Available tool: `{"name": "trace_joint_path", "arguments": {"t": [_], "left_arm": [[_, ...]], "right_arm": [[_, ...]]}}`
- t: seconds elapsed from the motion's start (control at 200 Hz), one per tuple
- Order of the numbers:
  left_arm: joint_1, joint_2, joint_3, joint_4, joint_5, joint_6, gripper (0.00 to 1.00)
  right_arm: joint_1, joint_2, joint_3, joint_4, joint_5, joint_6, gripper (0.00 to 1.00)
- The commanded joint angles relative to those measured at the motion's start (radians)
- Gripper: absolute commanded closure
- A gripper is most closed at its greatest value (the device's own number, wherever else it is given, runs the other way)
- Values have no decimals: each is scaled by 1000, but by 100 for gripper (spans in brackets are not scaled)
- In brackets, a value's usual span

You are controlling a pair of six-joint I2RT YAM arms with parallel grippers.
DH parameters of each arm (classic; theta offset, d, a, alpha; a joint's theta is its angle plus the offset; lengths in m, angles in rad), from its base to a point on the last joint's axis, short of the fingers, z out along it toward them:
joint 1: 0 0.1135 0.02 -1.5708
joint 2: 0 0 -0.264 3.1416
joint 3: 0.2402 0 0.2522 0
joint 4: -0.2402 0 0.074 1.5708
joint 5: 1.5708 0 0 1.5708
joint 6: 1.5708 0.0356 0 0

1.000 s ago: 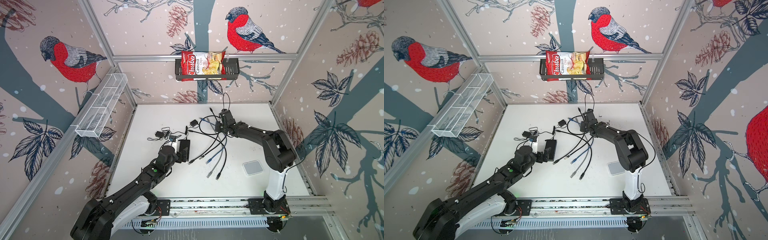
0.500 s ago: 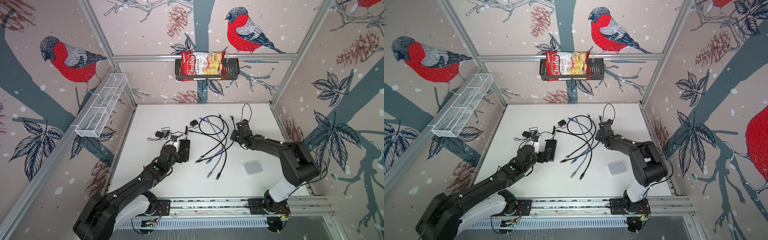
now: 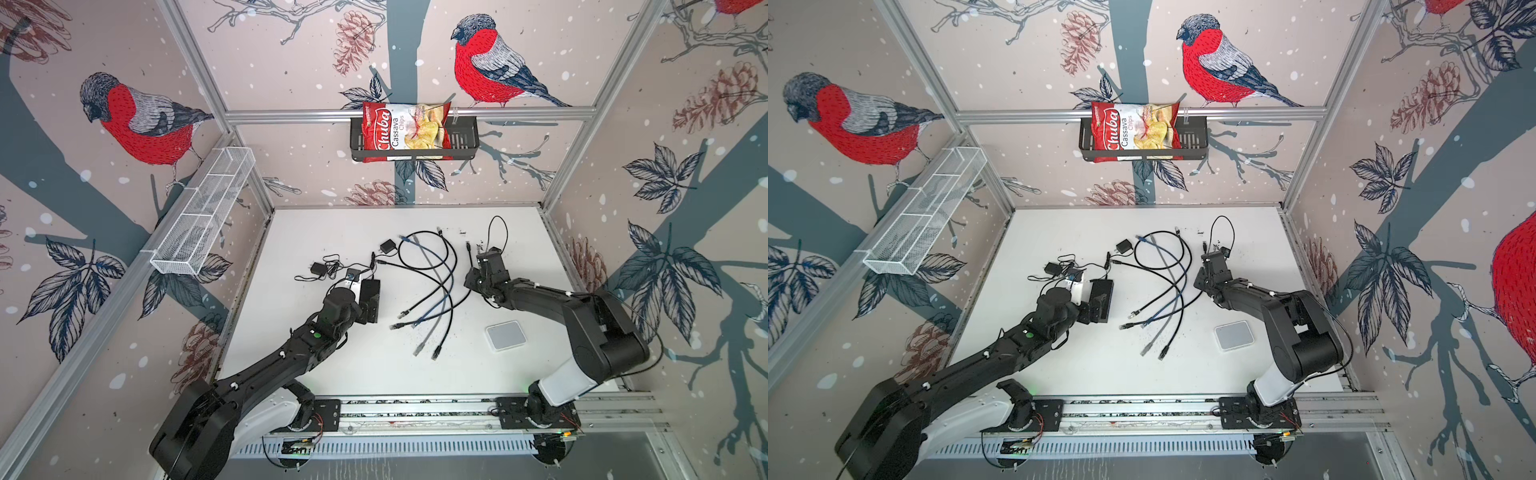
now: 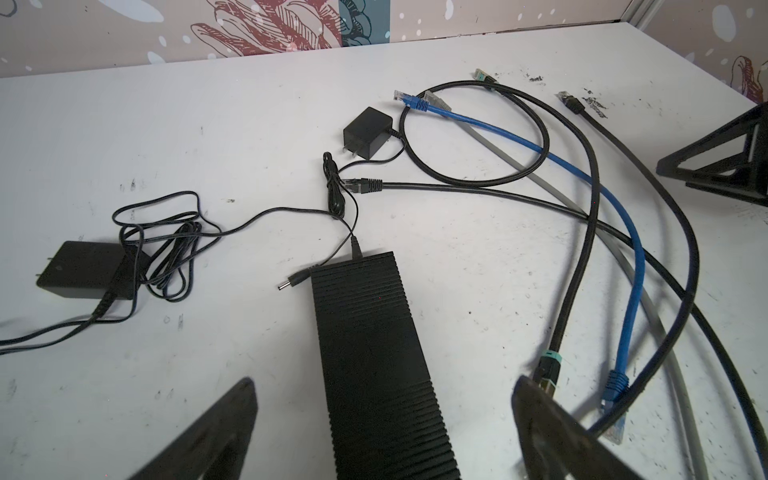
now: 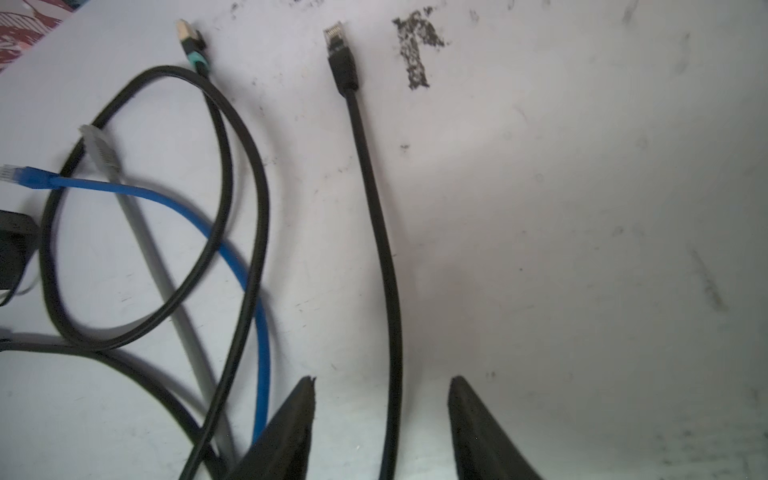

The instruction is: Insert the plug into the switch port

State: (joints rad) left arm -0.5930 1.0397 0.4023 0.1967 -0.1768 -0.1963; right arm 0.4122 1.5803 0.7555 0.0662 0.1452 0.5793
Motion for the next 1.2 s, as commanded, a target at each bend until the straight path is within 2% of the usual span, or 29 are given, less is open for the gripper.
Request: {"name": "trace_joint_path", "arguments": {"t": [0.0,0.075,0.15,0.225,0.36,0.425,0.51,0.58,0.765,0.906,1.196], "left_arm": [[0,5,12,8,-24,-33,5],[0,2,12,8,-49,-58,4],[0,-3,5,23,-80,-81,3],[1,-7,10,14,-98,-98,3],[1,-6,36,-48,-127,-139,3],[3,-7,44,-78,-151,-159,3],[13,-4,51,-114,-160,-192,3],[27,-3,49,-128,-152,-217,3],[52,12,45,-143,-124,-242,3],[55,12,33,-141,-147,-248,3],[64,-45,-2,-143,-174,-253,3]], "right_arm": [[52,-39,30,6,-21,-194,40],[137,-46,72,10,-16,-354,39],[249,-46,86,60,49,-548,39],[313,-40,88,114,67,-662,38],[351,-54,51,236,-58,-805,36],[372,-65,20,285,-74,-885,34],[400,-74,-39,319,-139,-1075,33],[423,-77,-61,274,-199,-1209,32],[449,-48,36,-16,-372,-1316,35],[505,-26,34,-42,-344,-1384,36],[552,27,50,-42,-257,-1447,48]]}}
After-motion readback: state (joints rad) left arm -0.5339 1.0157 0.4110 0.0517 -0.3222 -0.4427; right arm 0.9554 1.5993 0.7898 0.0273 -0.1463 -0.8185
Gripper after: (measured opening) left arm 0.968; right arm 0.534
